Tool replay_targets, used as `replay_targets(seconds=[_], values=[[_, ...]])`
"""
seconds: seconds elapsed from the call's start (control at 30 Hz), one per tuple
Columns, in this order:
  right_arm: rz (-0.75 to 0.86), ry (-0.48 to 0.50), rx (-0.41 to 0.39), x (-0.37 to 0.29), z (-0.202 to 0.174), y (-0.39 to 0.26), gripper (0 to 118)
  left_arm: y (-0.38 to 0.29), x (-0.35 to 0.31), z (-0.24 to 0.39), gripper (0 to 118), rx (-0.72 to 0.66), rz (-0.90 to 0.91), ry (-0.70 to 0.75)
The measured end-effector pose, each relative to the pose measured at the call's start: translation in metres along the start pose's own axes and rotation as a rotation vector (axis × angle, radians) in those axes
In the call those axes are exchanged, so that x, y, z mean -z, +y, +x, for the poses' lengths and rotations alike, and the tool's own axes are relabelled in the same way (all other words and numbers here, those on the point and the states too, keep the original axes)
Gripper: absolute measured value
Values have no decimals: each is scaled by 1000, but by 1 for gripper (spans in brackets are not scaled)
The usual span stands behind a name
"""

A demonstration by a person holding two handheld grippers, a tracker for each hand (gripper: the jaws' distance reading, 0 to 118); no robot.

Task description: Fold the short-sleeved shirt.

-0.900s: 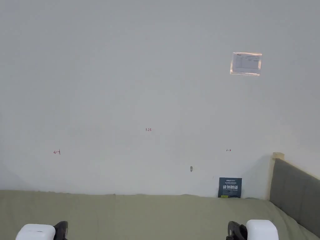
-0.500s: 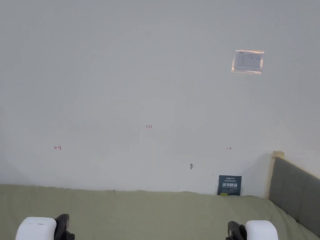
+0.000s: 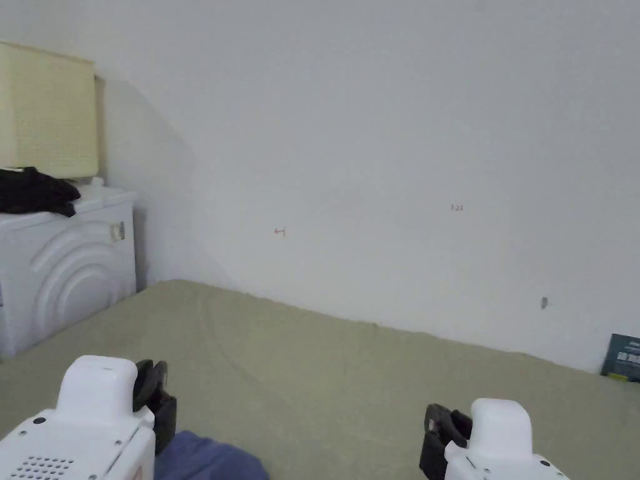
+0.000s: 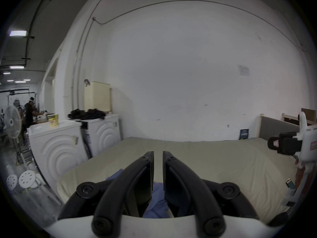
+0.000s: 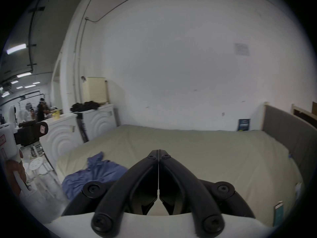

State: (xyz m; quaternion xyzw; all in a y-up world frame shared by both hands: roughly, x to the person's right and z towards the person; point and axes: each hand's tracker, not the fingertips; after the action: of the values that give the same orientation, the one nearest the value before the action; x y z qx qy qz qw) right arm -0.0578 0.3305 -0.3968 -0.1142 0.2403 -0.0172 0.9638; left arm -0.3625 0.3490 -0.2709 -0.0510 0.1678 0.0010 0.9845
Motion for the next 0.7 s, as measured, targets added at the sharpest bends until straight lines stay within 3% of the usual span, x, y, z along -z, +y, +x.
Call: replay_targets(seconds=[0.13,0.27,0.5,0.57,0.67,0.7], values=[[-32,54,-5,15,-30,-18,1,-10,0,-35,11,-32,-59,33],[-75,53,-69,28,-43,-37,1,-30,38,-53,10,48,-233,84],[-153,47,-100,52,-37,-65,2,-125,162,-81,10,50,-715,1],[-175,39,-101,61,-32,-73,2,-164,193,-86,10,-5,-834,-32],[-212,31,-107,76,-27,-83,2,-203,224,-85,10,-38,-869,-70],[-225,29,-114,81,-26,-84,2,-209,231,-82,17,-27,-863,-66]])
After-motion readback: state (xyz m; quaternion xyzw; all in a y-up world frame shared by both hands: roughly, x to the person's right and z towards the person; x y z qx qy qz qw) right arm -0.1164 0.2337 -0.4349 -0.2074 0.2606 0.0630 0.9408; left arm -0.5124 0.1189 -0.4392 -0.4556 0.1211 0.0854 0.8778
